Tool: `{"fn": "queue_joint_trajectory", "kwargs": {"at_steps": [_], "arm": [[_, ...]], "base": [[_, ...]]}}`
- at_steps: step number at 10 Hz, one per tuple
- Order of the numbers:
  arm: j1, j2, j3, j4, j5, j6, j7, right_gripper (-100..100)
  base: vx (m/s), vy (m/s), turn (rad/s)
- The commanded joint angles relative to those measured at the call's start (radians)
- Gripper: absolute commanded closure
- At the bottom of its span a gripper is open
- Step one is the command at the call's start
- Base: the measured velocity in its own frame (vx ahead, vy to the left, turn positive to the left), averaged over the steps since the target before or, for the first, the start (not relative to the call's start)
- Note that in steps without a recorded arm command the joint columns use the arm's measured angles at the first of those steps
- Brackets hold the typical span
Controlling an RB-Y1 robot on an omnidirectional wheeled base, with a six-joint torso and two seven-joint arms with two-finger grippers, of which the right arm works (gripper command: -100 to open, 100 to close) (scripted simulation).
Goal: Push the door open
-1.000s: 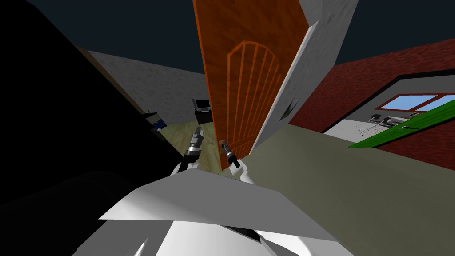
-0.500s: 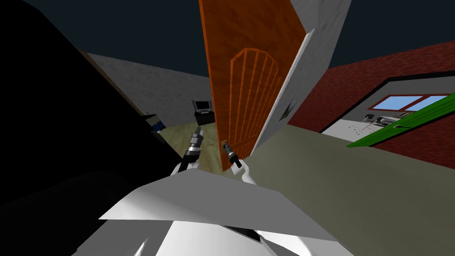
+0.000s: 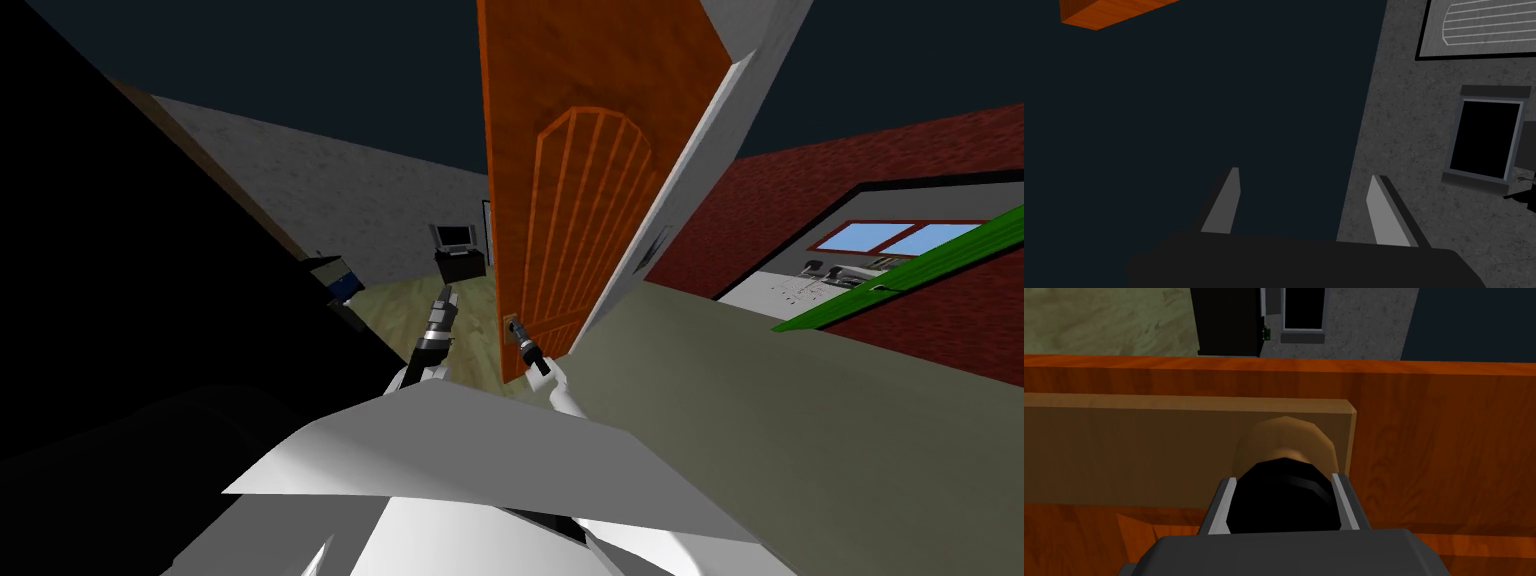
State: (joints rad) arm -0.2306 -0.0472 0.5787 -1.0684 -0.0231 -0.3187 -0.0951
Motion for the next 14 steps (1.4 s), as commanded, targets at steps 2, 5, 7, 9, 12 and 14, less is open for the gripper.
{"fn": "queue_joint_trajectory", "kwargs": {"at_steps": [2,5,7,9,12,14], "arm": [[-0.009,-0.007,-0.035,0.027,-0.003,-0.013,0.009,100],[-0.012,-0.016,-0.077,0.035,-0.007,-0.015,0.019,100],[-0.012,-0.020,-0.064,0.025,-0.012,-0.015,0.008,-100],[-0.007,-0.019,-0.058,0.013,-0.017,-0.014,0.002,-100],[0.002,-0.006,-0.049,-0.006,-0.024,-0.012,-0.007,-100],[0.004,-0.002,-0.049,-0.009,-0.025,-0.011,-0.006,-100]], "base": [[0.086,0.136,-0.059],[0.087,0.110,-0.096],[-0.132,-0.023,-0.043],[-0.231,-0.083,-0.030],[-0.253,-0.049,-0.046],[-0.159,-0.023,-0.021]]}}
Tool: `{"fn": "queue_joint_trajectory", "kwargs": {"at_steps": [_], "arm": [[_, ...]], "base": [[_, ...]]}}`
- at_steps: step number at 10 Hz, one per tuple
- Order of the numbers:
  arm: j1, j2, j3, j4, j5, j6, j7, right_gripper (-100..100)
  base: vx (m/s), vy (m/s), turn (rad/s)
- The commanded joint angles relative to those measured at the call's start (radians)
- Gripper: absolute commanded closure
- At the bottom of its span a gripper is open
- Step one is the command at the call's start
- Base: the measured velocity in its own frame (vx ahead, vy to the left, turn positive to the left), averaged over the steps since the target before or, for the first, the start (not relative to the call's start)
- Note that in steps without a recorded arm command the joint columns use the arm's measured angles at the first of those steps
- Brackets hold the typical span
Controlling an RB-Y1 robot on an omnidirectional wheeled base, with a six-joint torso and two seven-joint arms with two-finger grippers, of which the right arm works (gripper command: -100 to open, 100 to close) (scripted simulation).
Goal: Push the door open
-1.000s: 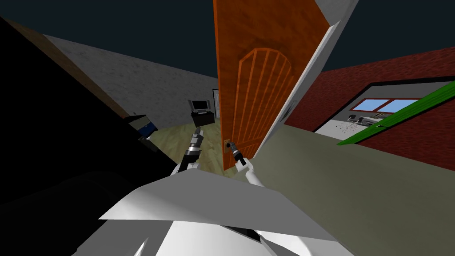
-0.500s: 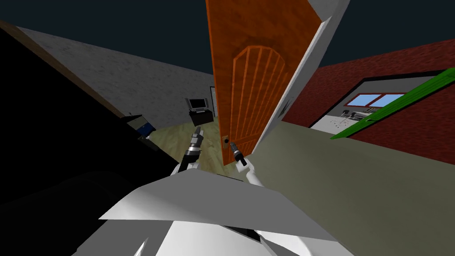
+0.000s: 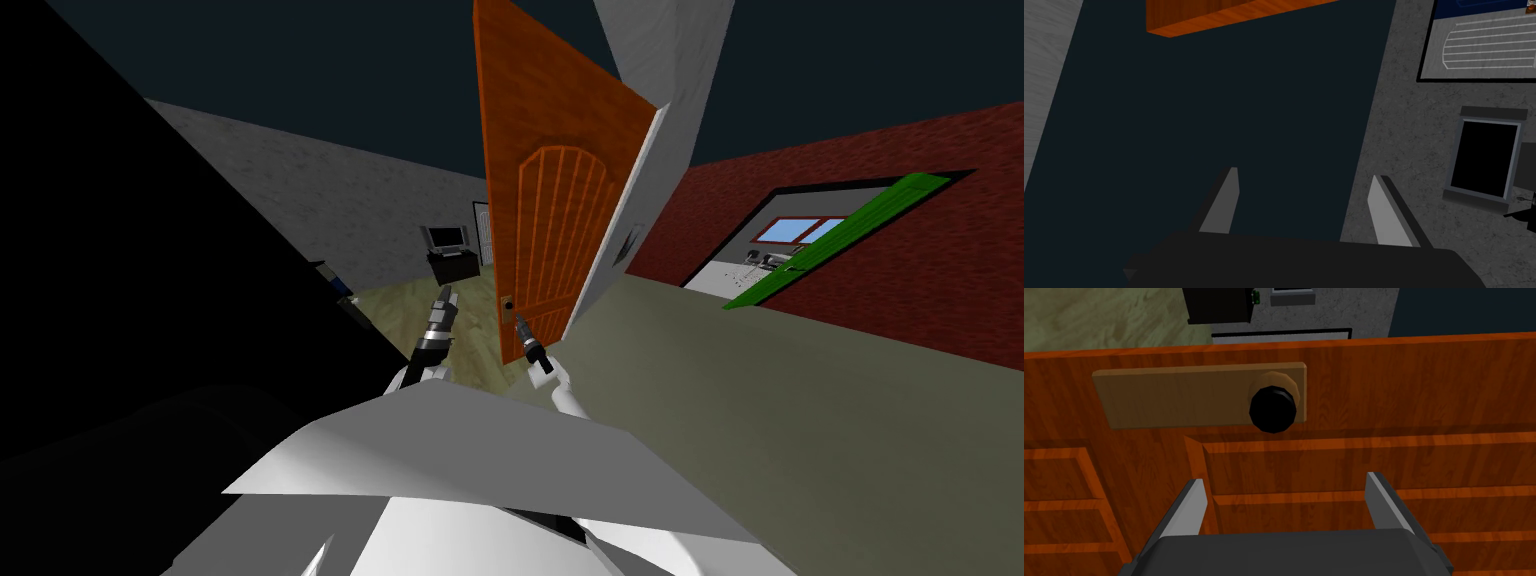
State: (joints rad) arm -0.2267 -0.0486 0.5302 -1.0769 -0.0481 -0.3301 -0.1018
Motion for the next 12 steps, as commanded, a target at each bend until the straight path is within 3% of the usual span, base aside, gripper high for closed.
{"fn": "queue_joint_trajectory", "kwargs": {"at_steps": [1,4,8,9,10,12], "arm": [[-0.002,-0.008,-0.005,0.005,0.001,-0.005,0.002,-100],[-0.004,-0.010,-0.012,0.012,0.002,-0.011,0.006,-100],[-0.009,0.008,-0.025,0.026,0.003,-0.024,0.012,-100],[-0.009,0.003,-0.023,0.023,0.003,-0.021,0.011,-100],[-0.009,0.003,-0.023,0.023,0.003,-0.021,0.011,100],[-0.009,0.003,-0.023,0.023,0.003,-0.021,0.011,100]], "base": [[0.062,0.039,0.032],[0.148,0.105,0.016],[0.194,0.110,0.025],[0.074,0.037,0.002],[-0.008,-0.001,-0.004],[-0.023,-0.014,0.003]]}}
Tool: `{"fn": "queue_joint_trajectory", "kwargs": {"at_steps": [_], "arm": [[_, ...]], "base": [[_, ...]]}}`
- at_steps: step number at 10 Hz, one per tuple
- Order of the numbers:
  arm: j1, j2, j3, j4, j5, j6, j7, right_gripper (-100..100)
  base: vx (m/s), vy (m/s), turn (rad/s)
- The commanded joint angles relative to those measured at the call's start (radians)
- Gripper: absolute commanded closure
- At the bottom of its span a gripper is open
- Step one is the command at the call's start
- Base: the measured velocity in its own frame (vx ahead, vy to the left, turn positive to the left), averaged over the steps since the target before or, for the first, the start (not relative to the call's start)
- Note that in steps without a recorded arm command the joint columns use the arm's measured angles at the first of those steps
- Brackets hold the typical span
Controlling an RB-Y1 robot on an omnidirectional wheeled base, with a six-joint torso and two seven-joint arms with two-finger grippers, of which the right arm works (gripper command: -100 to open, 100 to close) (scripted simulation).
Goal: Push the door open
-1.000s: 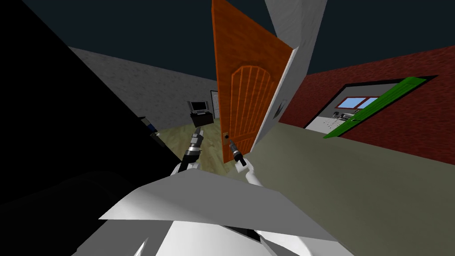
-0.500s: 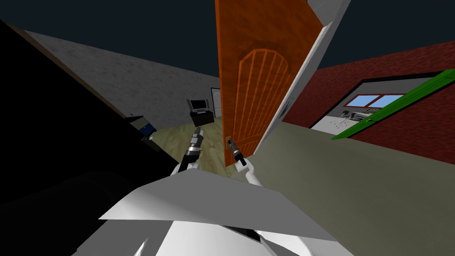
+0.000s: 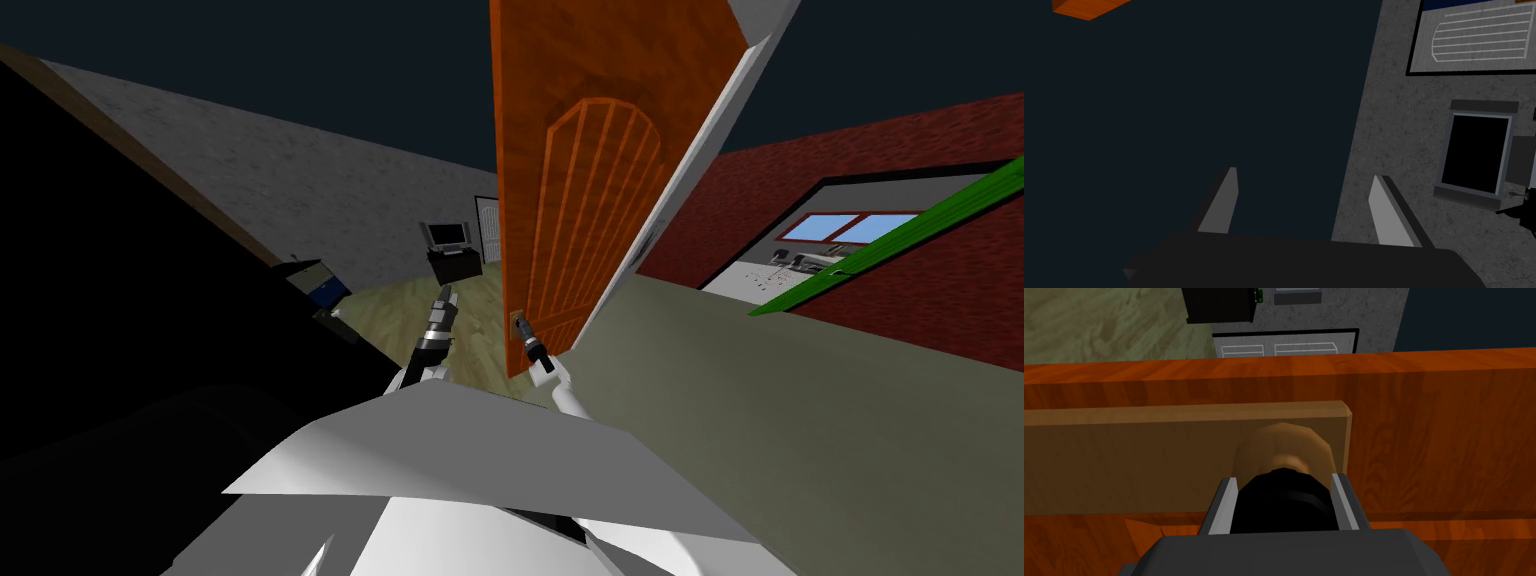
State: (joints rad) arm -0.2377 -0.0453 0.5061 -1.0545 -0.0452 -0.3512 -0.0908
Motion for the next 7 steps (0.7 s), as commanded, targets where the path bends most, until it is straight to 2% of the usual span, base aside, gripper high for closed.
{"fn": "queue_joint_trajectory", "kwargs": {"at_steps": [1,3,4,7], "arm": [[0.002,0.000,0.001,0.001,0.000,0.000,0.000,100],[0.002,0.000,0.001,0.001,0.000,0.000,0.000,100],[0.001,-0.008,-0.015,0.007,-0.001,0.002,0.004,100],[-0.003,-0.017,-0.043,0.015,-0.004,0.001,0.011,100]], "base": [[-0.017,-0.011,-0.005],[-0.005,-0.003,-0.002],[0.038,0.092,-0.036],[0.094,0.140,-0.049]]}}
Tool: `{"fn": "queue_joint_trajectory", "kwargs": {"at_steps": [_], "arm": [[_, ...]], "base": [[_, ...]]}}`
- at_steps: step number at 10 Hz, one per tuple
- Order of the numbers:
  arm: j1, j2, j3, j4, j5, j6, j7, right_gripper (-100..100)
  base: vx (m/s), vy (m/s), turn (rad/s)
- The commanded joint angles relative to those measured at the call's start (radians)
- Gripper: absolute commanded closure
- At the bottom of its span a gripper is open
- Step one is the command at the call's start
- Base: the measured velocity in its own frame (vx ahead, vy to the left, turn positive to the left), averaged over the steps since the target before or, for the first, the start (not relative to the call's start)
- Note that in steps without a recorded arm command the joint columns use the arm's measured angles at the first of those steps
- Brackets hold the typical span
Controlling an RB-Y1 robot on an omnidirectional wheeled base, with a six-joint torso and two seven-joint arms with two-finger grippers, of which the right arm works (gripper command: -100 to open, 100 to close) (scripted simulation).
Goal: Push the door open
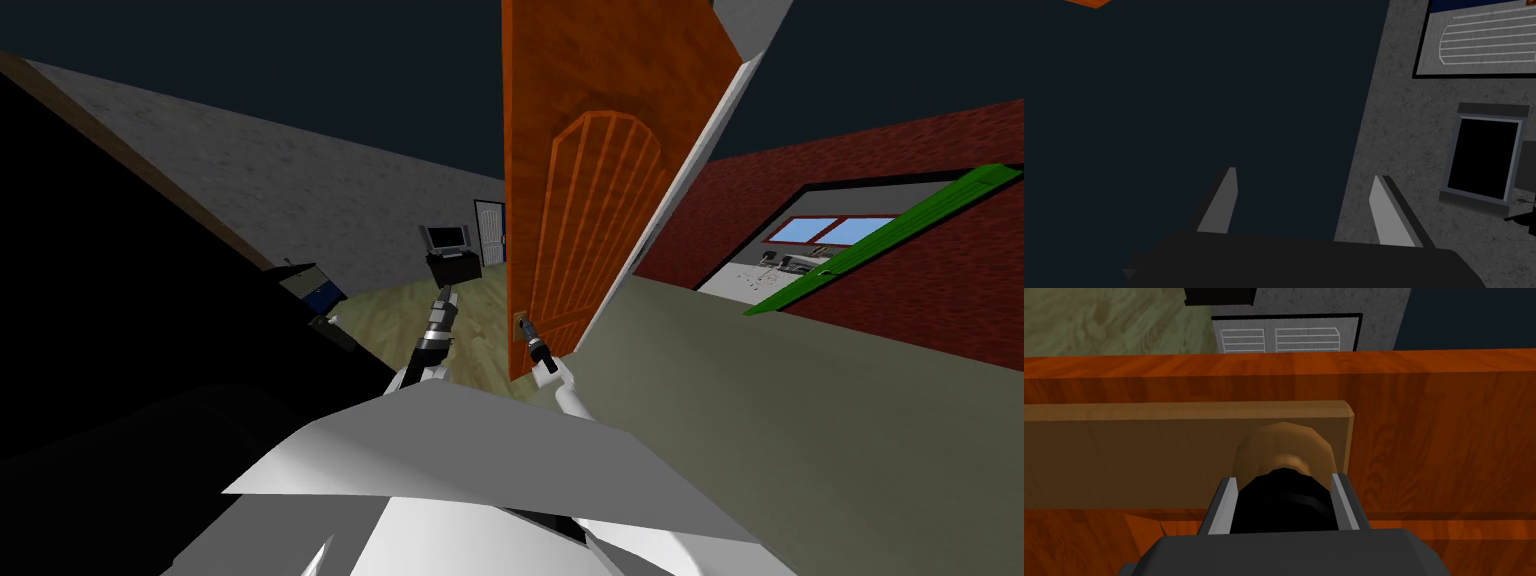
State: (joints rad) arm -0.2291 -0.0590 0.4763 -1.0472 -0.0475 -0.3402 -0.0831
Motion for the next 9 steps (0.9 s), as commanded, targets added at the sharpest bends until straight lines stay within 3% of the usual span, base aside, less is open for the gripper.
{"fn": "queue_joint_trajectory", "kwargs": {"at_steps": [1,6,9], "arm": [[-0.012,-0.005,-0.020,0.009,-0.002,-0.010,0.005,100],[-0.021,-0.015,-0.086,0.027,-0.007,-0.011,0.022,100],[-0.025,-0.015,-0.115,0.035,-0.010,-0.011,0.029,100]], "base": [[0.114,0.150,-0.034],[0.127,0.160,-0.047],[0.103,0.107,-0.049]]}}
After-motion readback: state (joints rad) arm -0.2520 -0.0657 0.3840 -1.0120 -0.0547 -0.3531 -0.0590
